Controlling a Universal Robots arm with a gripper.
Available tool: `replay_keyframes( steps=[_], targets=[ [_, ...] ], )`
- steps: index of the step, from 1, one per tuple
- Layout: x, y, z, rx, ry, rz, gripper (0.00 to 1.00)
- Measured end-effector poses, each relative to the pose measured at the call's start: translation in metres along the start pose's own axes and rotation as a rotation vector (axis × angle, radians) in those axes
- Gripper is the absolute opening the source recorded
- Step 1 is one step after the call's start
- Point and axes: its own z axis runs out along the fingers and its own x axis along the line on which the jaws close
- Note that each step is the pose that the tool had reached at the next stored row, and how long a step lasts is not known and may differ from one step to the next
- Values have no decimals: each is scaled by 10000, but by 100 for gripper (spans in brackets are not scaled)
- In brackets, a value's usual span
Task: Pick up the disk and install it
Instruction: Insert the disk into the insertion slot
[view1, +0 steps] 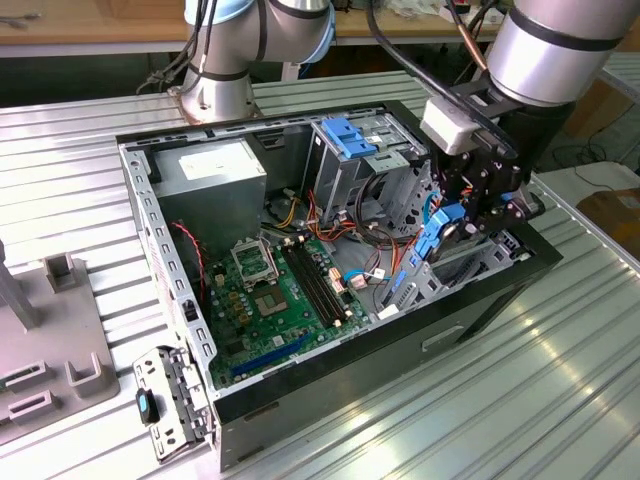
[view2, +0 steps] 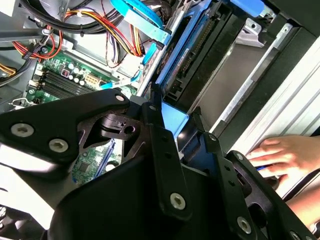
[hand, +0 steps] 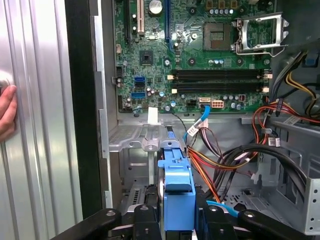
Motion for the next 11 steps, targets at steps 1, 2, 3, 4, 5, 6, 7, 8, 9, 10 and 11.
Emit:
replay_keyframes(
  steps=[1,2,3,4,5,6,7,8,9,10,11],
  targets=[
    [0,0,0,0,2,0,36],
    [0,1,6,0,1,0,36],
    [0,2,17,0,-2,1,36],
    [0,8,61,0,-1,1,36],
    [0,13,91,0,-1,1,36],
    [0,12,91,0,1,0,36],
    [-1,13,92,0,0,1,36],
    [0,13,93,0,0,1,36],
    [0,13,94,0,0,1,36],
    [0,13,94,0,-1,0,36],
    [0,13,94,0,0,0,36]
  ],
)
